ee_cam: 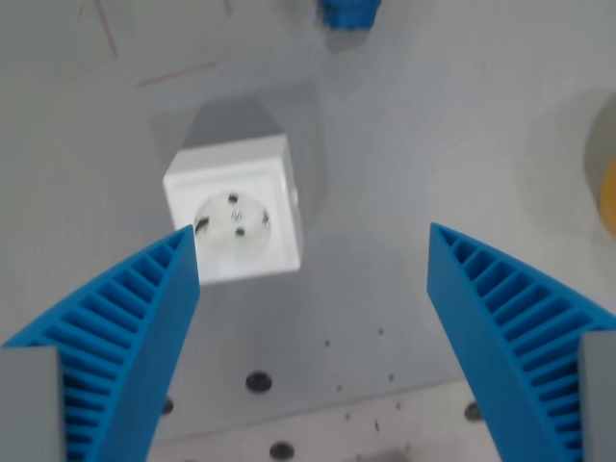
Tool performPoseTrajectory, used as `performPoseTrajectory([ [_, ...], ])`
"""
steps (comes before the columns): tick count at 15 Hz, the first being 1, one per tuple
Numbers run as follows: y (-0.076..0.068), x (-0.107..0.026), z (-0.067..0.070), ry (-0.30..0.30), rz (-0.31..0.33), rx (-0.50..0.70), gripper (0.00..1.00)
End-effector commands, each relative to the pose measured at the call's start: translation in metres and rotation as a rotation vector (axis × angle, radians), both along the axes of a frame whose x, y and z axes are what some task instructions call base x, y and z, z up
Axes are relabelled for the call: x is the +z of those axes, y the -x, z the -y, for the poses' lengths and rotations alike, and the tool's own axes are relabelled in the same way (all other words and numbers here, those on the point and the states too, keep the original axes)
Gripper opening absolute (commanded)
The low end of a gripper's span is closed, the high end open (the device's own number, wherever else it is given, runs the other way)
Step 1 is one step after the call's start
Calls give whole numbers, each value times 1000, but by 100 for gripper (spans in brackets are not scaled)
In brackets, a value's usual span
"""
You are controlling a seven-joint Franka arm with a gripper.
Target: Pick up the blue bag
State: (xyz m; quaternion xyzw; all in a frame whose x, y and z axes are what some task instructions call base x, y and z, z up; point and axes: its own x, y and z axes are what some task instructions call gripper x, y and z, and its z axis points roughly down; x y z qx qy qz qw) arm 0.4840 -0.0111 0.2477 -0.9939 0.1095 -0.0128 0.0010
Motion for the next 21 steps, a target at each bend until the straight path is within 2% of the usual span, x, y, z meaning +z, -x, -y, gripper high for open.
performPoseTrajectory([
  [1, -22, -13, 12, 24, -16, -26, 100],
  [12, -71, -65, 48, 33, 11, -60, 100],
  [21, -113, -89, 68, 22, 14, -74, 100],
])
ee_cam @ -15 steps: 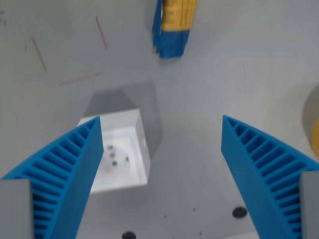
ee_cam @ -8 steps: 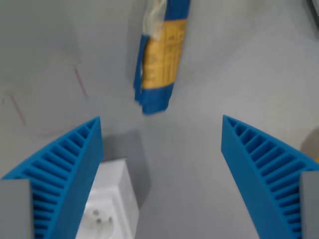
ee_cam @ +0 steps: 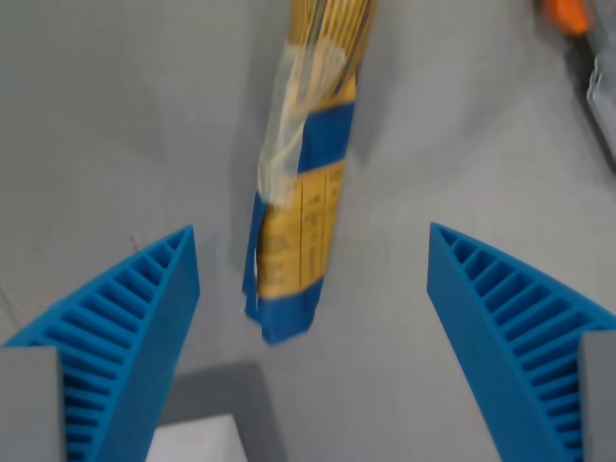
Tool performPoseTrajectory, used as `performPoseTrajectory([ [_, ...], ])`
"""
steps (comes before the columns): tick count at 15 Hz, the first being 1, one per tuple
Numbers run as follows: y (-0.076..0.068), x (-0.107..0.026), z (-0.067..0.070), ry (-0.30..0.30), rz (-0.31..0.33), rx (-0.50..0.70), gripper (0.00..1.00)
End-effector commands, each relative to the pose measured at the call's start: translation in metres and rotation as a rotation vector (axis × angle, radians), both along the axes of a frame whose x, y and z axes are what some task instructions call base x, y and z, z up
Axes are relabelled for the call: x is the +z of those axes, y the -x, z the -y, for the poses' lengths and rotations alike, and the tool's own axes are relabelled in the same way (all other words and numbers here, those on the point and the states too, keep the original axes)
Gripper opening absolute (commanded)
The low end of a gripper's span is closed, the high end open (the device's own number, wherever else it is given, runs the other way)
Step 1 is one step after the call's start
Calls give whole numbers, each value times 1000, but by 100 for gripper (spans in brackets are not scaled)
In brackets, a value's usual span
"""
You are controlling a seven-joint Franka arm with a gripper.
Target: Pick up the blue bag
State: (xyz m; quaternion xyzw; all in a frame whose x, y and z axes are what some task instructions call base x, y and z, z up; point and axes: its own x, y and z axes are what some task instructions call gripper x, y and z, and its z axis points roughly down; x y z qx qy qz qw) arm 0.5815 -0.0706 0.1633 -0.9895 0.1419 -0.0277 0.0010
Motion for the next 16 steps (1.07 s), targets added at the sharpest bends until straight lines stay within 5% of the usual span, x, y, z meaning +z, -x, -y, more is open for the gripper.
performPoseTrajectory([
  [1, -21, -5, 11, 16, -17, -9, 100],
  [5, -34, -7, 15, 4, -32, -9, 100],
  [12, -24, -3, 13, 3, -28, -13, 100],
  [16, -28, -23, 13, 7, -1, -13, 100],
])
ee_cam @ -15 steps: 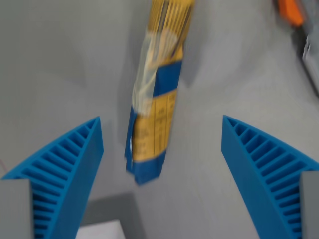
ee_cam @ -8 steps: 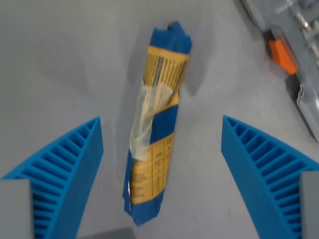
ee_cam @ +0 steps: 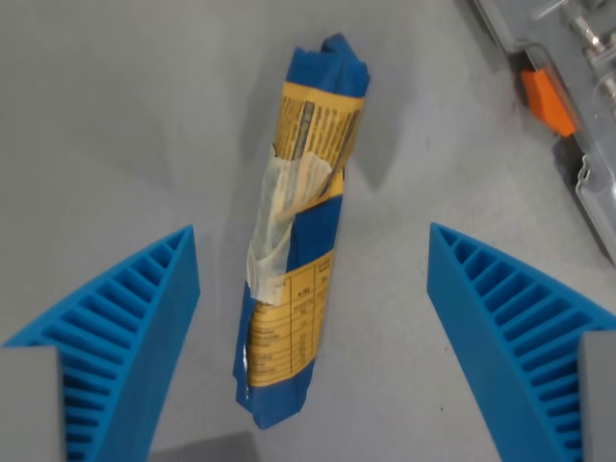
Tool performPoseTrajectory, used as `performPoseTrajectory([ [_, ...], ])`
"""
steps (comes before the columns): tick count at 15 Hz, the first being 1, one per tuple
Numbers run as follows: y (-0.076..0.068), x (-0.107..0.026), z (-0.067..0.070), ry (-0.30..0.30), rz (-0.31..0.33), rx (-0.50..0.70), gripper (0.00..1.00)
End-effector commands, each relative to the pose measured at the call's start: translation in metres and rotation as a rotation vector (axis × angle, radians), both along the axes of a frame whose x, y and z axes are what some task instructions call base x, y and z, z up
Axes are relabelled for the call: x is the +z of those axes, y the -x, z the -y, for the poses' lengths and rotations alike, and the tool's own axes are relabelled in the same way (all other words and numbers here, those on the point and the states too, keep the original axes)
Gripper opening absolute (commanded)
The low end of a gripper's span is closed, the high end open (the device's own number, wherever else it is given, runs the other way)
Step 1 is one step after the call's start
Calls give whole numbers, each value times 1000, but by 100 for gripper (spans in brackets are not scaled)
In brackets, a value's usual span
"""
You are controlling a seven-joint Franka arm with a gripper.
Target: Pick up the blue bag
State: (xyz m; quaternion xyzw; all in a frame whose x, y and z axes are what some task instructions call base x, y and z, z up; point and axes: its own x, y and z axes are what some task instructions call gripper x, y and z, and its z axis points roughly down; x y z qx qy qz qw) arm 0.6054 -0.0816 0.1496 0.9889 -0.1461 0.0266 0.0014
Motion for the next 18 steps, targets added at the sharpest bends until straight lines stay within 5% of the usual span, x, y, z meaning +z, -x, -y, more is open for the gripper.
performPoseTrajectory([
  [1, -5, -14, 2, 4, 9, -4, 100],
  [2, -4, -19, 2, 4, 12, -3, 100],
  [3, -3, -24, 1, 4, 14, -4, 0],
  [18, -3, -24, 1, 4, 14, -4, 0],
])
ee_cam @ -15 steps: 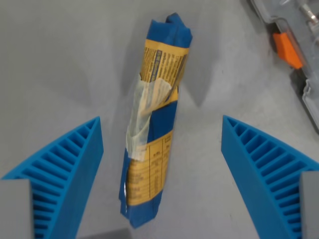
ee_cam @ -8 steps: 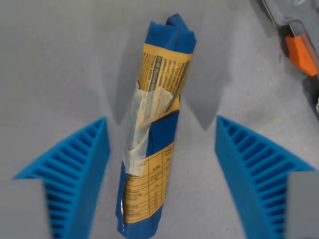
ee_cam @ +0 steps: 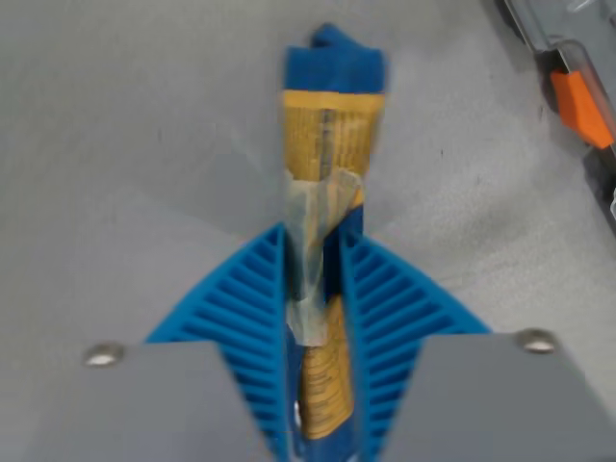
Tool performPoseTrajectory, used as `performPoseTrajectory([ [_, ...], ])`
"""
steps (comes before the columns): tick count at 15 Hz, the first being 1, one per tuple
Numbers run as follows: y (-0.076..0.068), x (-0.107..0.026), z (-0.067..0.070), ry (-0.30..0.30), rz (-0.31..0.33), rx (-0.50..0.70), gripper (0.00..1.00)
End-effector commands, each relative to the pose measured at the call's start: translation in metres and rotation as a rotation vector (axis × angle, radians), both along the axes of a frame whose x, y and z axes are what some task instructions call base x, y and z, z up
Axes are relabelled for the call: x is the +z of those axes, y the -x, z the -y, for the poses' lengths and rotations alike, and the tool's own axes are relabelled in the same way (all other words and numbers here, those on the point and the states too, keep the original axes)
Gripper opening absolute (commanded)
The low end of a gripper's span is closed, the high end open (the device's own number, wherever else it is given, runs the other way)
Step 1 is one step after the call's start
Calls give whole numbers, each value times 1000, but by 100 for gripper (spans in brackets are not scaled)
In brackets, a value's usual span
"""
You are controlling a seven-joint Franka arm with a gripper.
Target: Pick up the blue bag
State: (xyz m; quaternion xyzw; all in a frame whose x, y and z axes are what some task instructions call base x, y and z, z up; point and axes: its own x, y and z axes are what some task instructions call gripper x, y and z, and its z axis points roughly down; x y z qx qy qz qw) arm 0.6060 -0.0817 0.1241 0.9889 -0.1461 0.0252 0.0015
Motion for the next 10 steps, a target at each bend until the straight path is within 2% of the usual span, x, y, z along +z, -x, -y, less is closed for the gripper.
performPoseTrajectory([
  [1, -2, 1, 1, 5, 17, -4, 0],
  [3, -2, 1, 1, 5, 17, -4, 0],
  [5, -6, 11, 3, 4, 15, -5, 0],
  [8, 1, 26, 2, 1, -5, -4, 0],
  [10, -2, 36, 2, 1, -11, -4, 0],
])
